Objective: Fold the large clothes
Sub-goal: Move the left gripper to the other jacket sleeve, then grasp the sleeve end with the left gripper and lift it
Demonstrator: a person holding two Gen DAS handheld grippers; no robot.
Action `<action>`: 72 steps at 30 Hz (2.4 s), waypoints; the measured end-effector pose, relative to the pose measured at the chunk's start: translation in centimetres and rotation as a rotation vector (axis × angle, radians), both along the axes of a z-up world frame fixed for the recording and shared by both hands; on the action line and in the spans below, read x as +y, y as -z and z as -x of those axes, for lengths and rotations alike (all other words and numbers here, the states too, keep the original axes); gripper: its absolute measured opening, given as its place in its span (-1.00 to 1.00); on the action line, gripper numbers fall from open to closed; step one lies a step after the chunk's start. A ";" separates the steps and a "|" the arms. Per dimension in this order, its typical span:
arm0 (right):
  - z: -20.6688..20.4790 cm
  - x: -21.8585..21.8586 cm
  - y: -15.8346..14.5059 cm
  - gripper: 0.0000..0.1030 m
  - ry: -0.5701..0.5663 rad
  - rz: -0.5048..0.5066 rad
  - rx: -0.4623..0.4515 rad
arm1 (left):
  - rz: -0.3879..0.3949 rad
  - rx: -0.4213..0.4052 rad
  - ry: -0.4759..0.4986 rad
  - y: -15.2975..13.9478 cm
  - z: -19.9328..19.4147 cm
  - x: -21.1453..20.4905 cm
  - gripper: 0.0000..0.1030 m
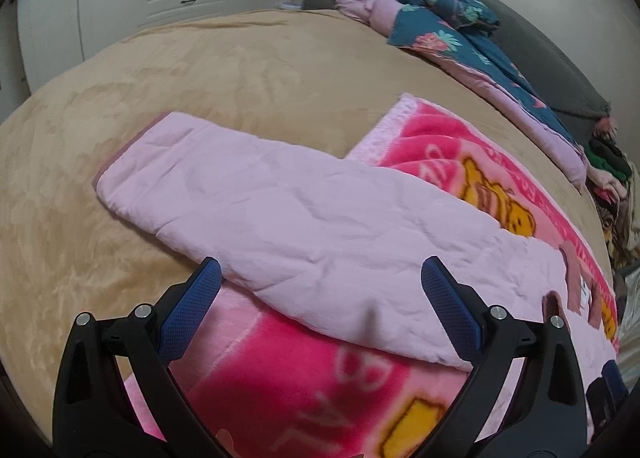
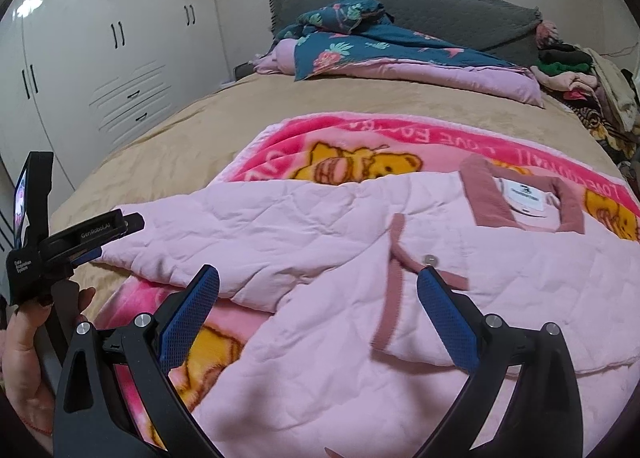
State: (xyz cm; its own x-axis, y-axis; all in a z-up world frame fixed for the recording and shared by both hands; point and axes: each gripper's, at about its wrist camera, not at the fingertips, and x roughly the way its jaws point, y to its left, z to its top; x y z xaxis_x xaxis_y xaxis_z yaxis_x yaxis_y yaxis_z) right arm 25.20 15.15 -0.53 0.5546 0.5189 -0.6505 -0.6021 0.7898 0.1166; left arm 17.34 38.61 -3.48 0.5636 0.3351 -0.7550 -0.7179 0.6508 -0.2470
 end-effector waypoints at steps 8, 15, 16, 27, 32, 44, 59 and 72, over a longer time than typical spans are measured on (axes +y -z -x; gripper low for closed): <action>-0.2 2.7 1.3 0.92 -0.041 0.038 0.003 | 0.040 0.014 -0.076 2.1 0.4 2.7 0.82; -0.8 4.3 2.3 0.92 -0.022 0.053 0.011 | 0.090 0.016 -0.142 4.3 0.6 4.7 0.82; -0.9 4.4 2.4 0.92 -0.013 0.055 0.010 | 0.100 0.018 -0.155 4.7 0.7 5.0 0.82; -2.8 2.7 4.2 0.92 0.123 0.075 0.016 | 0.213 -0.114 -0.272 6.9 2.5 8.4 0.82; -3.1 1.8 4.7 0.92 0.135 0.065 0.036 | 0.235 -0.191 -0.291 7.0 3.8 9.3 0.58; -1.6 -1.1 3.4 0.92 0.134 0.012 0.036 | 0.151 -0.273 -0.237 2.6 4.4 8.0 -0.75; -0.9 -7.6 1.1 0.91 0.210 -0.047 0.012 | -0.007 -0.376 -0.001 -6.6 1.3 -0.3 -0.80; -0.1 -14.3 -0.9 0.91 0.301 -0.088 -0.031 | -0.061 -0.421 0.159 -9.5 -0.6 -6.8 -0.81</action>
